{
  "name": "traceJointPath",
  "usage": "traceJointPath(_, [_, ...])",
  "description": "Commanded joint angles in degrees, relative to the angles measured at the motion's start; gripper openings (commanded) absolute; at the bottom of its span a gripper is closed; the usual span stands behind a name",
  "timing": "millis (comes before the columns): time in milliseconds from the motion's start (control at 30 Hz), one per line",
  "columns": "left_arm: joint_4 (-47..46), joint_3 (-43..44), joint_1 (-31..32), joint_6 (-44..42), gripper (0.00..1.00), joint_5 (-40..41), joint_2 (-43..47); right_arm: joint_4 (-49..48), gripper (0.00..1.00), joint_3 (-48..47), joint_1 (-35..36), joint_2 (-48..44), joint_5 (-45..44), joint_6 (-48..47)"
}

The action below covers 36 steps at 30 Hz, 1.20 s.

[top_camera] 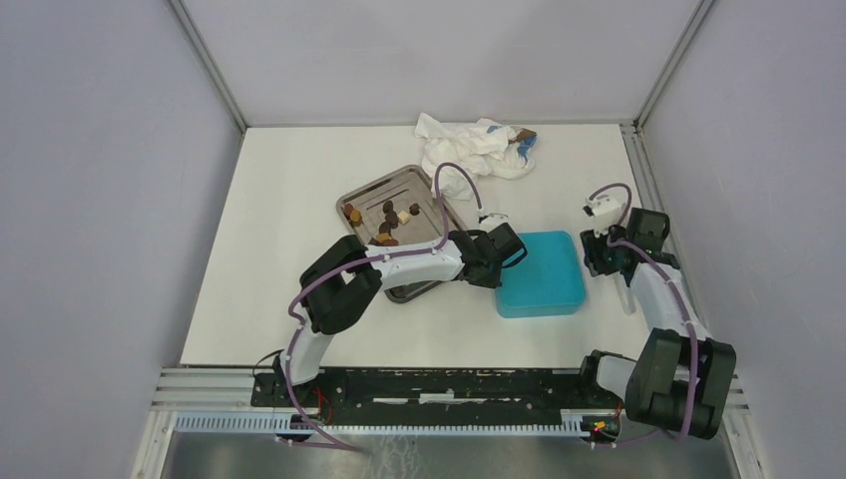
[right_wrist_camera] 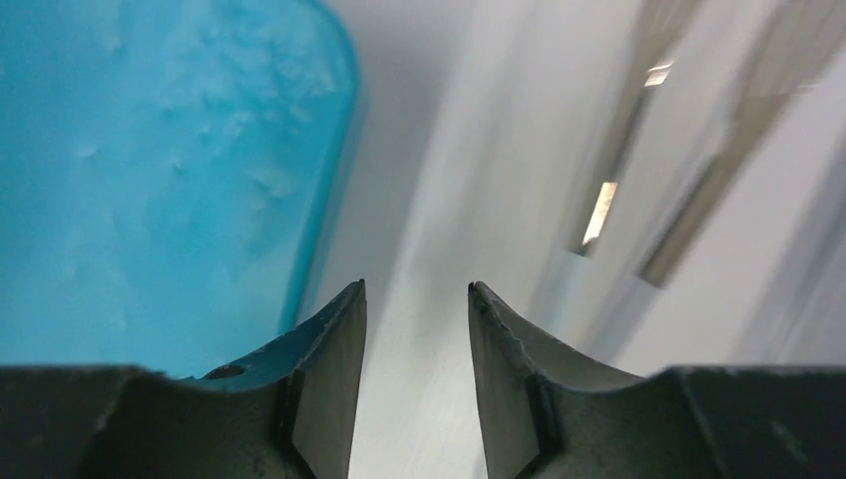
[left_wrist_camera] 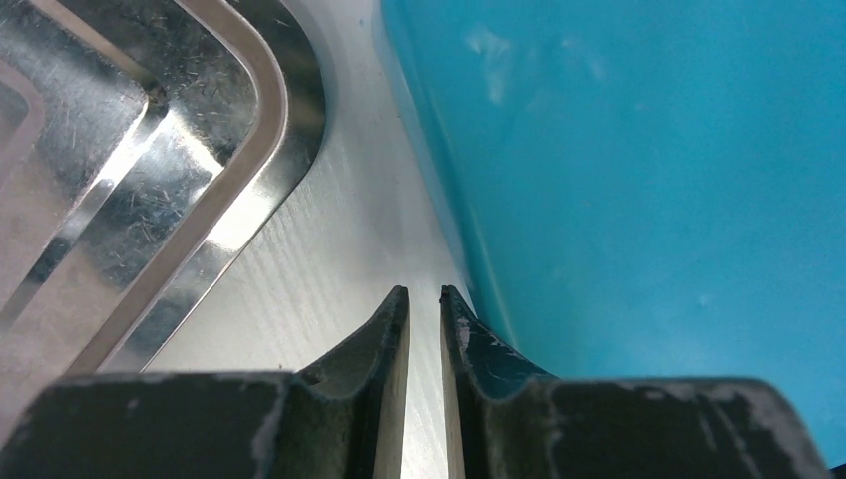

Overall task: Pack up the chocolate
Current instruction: Close the box lid on the packing box.

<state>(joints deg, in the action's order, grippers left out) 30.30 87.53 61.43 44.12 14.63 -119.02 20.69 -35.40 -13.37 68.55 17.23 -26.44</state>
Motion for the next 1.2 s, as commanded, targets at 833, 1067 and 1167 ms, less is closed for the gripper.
traceJointPath(833, [-22.22,-7.42,0.21,-8.29,0.30,-21.16,12.26,22.59,0.33,-3.53,-0.36,2.84,1.51,-28.41])
traceJointPath(1067, [-18.45,-3.58,-0.27,-7.51,0.30,-20.89,2.07,25.26,0.34,-9.10,-0.43,0.99,4.82,-28.21])
traceJointPath(1167, [-18.53,-5.17,-1.11,-6.64,0.29,-20.34,0.95,28.70,0.36,-17.09,-0.43,-1.34,13.33,-28.53])
